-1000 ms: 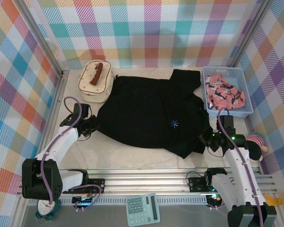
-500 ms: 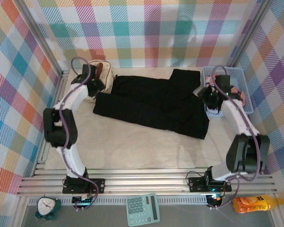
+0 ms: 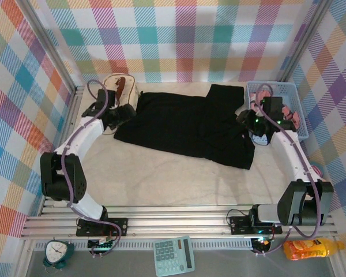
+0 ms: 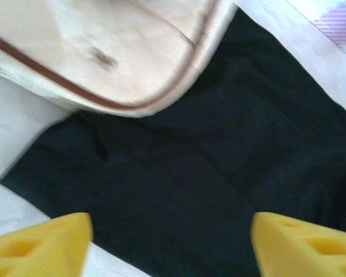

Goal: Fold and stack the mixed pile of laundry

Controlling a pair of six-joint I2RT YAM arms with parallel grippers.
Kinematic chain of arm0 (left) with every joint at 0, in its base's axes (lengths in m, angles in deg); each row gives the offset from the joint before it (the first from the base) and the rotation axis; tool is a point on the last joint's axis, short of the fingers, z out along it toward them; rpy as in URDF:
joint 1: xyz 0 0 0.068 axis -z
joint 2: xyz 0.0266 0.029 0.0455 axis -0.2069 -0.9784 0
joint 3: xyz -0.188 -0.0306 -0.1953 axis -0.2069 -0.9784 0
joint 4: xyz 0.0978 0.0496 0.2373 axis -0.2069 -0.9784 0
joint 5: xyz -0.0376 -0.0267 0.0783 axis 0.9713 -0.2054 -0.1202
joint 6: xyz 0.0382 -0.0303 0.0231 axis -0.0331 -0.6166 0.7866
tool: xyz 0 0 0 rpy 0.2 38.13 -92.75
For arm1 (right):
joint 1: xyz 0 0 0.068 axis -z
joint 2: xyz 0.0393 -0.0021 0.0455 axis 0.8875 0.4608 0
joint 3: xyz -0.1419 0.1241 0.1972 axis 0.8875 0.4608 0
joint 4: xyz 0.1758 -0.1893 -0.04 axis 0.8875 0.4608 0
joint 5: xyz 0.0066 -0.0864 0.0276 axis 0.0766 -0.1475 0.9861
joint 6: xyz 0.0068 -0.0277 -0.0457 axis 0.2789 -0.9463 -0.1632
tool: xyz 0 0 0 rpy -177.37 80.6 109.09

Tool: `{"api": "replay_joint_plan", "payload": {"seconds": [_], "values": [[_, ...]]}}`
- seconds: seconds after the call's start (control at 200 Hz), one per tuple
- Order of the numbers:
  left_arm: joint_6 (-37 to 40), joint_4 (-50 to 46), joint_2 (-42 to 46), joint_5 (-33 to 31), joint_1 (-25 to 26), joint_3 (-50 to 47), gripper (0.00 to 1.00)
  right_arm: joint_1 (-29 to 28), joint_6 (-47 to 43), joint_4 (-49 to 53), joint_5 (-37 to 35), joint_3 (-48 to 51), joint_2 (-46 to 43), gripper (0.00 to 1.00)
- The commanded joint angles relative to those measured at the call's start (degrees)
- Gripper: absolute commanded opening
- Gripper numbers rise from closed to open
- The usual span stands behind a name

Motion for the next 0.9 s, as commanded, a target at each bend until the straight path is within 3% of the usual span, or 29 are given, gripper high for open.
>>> {"api": "replay_joint_plan", "payload": {"seconds": [0.0, 0.065, 0.26, 0.595, 0.68, 0.795, 0.895], "values": [[-1.3, 7.4, -0.2, 4.4, 3.4, -5.4, 0.57, -3.6, -1.3, 5.3, -0.4, 4.4, 0.1, 0.49], [-3.0, 11.5, -2.1, 4.7, 4.4, -7.1, 0.47, -4.1, -0.5, 4.7, -2.5, 7.3, 0.6, 0.49], [-5.7, 15.6, -11.3, 2.1, 4.8, -6.5, 0.46, -3.3, -1.7, 9.8, -14.9, 9.6, 3.6, 0.51], [-3.5, 13.3, -23.1, -3.0, 4.8, -0.2, 0.45, -1.1, -2.7, 7.8, -16.7, 11.1, 11.7, 0.53], [-1.8, 11.3, -24.4, -4.5, 4.3, 0.3, 0.45, -1.0, -3.6, 8.1, -18.0, 11.0, 13.5, 0.41], [0.0, 9.3, -25.3, -5.1, 3.3, 0.2, 0.45, -0.3, -6.0, 9.0, -19.5, 10.4, 14.2, 0.0], [2.4, 6.2, -25.0, -6.3, 3.1, 0.7, 0.46, 0.9, -8.7, 9.9, -22.9, 9.6, 13.4, 0.0]]}}
